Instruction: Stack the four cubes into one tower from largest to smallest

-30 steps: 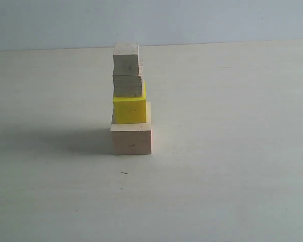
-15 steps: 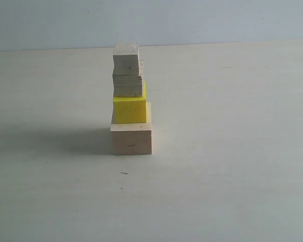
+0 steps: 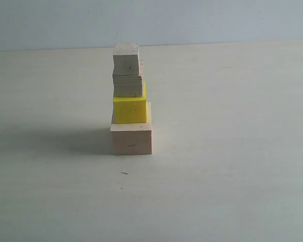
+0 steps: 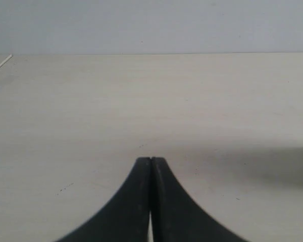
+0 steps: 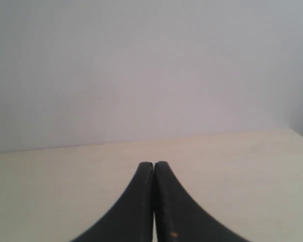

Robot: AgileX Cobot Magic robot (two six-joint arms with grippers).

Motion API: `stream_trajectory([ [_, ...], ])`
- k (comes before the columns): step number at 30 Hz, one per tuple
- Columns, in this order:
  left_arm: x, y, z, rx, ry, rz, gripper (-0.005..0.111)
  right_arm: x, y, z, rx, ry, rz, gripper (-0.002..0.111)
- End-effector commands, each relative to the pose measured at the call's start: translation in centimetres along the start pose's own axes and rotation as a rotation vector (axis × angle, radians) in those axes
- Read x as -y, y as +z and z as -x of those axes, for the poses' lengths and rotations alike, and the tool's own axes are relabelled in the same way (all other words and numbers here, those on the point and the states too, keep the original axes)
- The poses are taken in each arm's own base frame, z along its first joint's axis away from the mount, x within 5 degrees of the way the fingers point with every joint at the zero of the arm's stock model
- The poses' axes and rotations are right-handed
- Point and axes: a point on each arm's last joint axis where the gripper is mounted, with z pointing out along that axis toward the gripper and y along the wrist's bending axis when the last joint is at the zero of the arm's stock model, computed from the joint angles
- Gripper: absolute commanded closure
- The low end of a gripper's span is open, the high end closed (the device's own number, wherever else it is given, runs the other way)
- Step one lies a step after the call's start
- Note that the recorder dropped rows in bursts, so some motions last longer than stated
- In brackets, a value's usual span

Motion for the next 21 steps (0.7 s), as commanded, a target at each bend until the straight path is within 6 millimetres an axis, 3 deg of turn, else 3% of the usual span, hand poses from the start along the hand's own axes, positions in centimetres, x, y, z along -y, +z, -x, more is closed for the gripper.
stream_trajectory([
  [1, 0.0, 0.0, 0.0, 0.008, -0.005, 0.001, 0.107, 0.2, 0.5, -2.4, -0.048, 0.06, -0.01, 0.108],
  [4, 0.0, 0.0, 0.0, 0.008, -0.005, 0.001, 0.107, 0.3, 0.8, -4.1, -0.102, 0.06, -0.015, 0.108],
  [21, 0.0, 0.0, 0.0, 0.008, -0.005, 0.001, 0.107, 0.4, 0.7, -5.0, -0.203, -0.018, -0.018, 0.108],
])
